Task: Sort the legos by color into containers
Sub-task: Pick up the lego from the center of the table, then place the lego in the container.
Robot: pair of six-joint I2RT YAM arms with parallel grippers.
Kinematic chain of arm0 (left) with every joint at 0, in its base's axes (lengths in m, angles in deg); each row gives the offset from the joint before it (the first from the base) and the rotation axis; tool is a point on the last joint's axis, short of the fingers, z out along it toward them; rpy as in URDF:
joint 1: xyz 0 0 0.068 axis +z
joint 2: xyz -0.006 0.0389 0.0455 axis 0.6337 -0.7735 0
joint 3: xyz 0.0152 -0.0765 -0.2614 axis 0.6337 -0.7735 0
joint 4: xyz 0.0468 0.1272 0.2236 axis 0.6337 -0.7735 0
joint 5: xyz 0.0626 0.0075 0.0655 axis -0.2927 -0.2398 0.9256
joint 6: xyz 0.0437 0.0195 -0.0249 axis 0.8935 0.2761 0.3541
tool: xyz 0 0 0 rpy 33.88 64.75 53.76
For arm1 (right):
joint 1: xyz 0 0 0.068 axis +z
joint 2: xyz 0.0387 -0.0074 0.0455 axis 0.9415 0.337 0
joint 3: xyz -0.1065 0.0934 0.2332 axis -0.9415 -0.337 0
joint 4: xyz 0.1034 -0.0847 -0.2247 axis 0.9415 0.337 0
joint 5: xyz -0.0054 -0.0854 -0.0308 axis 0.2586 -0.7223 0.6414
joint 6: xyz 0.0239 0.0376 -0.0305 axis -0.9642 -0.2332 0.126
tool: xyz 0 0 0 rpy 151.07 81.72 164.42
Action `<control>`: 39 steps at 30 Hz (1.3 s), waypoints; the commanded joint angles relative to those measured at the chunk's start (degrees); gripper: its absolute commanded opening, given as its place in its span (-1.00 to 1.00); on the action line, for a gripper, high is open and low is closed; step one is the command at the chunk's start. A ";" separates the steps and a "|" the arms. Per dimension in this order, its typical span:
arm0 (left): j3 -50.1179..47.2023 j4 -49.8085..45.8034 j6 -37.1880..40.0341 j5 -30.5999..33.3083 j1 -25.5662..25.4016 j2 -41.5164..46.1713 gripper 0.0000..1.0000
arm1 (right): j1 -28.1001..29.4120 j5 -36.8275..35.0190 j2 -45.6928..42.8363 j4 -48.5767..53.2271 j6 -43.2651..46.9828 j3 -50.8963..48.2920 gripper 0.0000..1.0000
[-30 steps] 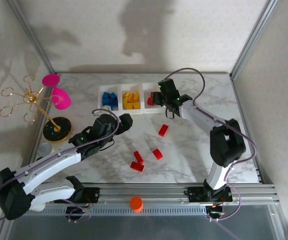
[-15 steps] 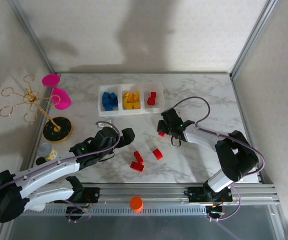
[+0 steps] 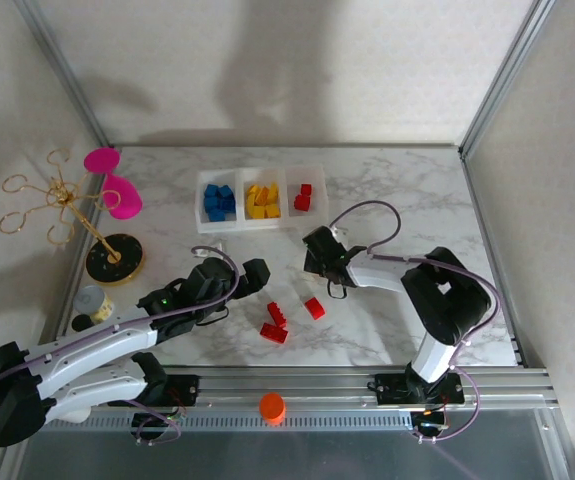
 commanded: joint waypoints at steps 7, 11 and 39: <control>-0.31 0.87 0.06 0.27 -0.59 -0.06 0.99 | 0.75 -3.82 2.71 0.93 1.18 2.58 -0.08; -0.03 0.99 0.08 0.21 -0.59 -0.48 0.99 | 0.80 -2.75 2.11 0.62 2.29 2.62 -0.31; 10.47 1.88 5.64 1.29 5.43 -6.09 0.99 | -7.50 0.71 11.47 0.51 20.25 30.27 -0.39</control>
